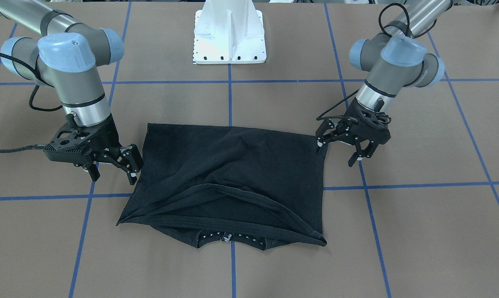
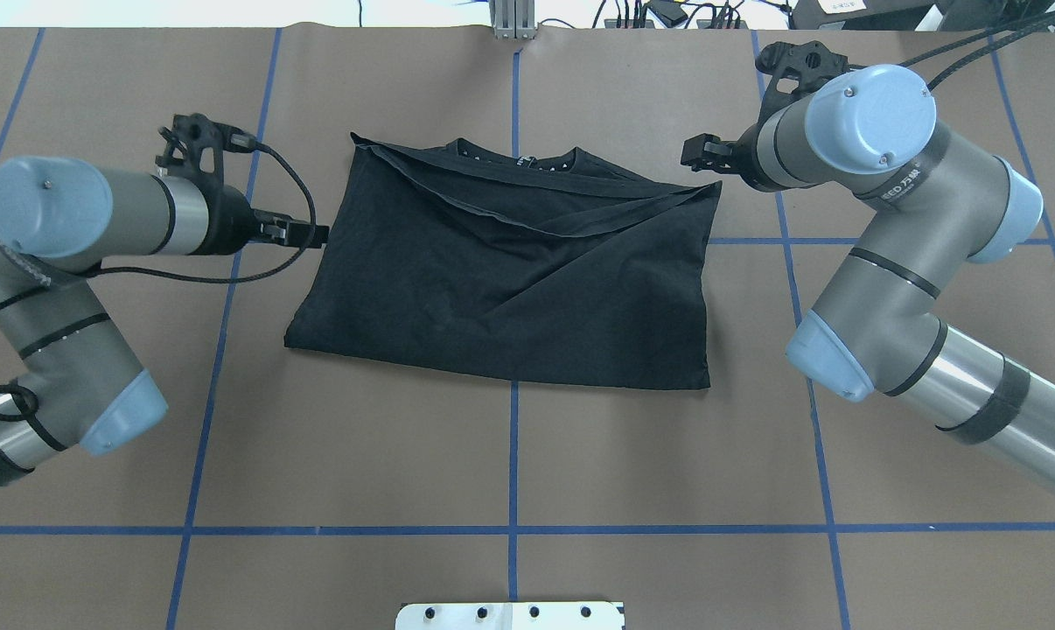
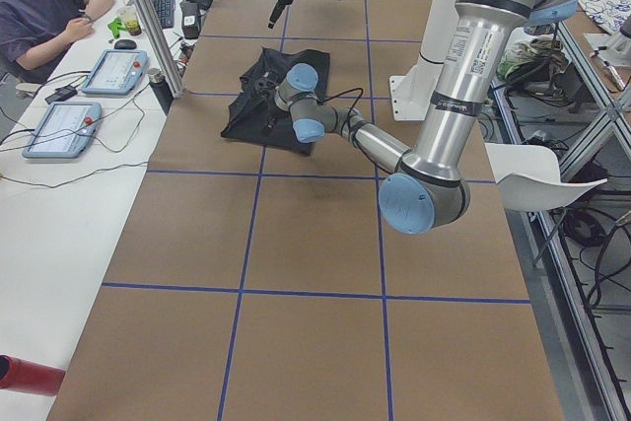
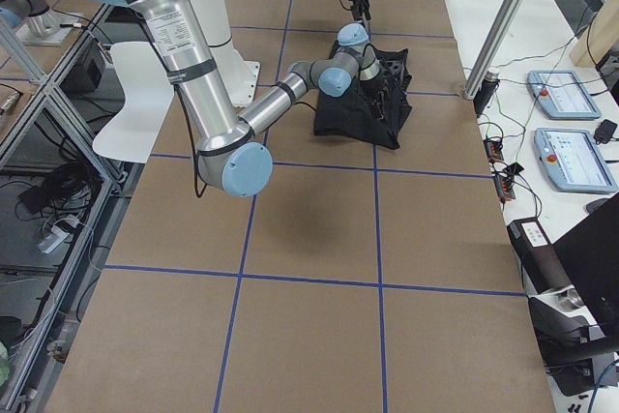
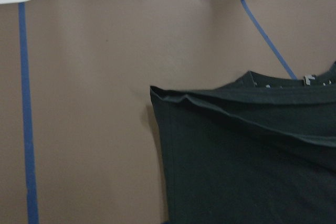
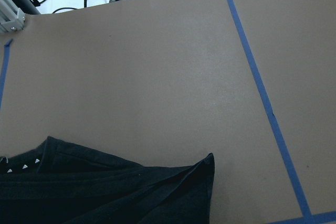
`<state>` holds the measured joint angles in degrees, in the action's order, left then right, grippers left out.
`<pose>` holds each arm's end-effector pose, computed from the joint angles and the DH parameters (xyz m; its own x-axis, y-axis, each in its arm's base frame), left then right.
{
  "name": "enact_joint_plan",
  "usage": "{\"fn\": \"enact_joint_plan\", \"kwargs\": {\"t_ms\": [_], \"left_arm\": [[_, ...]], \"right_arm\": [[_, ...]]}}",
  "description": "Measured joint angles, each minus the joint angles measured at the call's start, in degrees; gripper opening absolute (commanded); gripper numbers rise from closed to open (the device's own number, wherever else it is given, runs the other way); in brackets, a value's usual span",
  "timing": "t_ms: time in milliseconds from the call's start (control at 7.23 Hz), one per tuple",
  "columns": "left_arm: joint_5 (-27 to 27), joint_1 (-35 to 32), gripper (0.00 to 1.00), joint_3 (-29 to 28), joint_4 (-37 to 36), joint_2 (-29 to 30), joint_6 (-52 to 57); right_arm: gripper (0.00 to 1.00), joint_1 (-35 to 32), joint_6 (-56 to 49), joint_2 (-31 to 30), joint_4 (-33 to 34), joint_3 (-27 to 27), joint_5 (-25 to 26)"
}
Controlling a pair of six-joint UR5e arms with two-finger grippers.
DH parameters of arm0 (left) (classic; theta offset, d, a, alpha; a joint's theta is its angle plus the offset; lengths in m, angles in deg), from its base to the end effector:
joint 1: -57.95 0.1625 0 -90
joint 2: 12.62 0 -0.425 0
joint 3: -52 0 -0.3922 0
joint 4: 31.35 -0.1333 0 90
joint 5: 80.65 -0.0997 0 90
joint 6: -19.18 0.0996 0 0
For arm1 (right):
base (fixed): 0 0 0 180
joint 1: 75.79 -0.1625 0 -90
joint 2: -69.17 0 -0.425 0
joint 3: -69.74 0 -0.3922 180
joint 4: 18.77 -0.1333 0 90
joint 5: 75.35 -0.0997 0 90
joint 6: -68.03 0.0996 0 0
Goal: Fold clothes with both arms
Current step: 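Move the left gripper to the shirt side edge while the right gripper withdraws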
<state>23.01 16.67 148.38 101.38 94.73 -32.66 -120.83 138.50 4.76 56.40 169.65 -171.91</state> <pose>0.3892 -0.4878 0.3576 0.5316 0.3323 -0.7791 0.1907 0.8493 0.4923 -0.3679 -0.5409 0.3045 0.6394 0.1702 0.7498 -0.4532 0.8712 0.1886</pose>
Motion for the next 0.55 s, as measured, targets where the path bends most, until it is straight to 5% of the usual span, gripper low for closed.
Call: {"fn": "enact_joint_plan", "kwargs": {"t_ms": [553], "left_arm": [[-0.19, 5.52, 1.0, 0.13, 1.73, -4.6, -0.63]], "right_arm": [[1.0, 0.07, 0.0, -0.17, -0.04, 0.19, 0.06]]}}
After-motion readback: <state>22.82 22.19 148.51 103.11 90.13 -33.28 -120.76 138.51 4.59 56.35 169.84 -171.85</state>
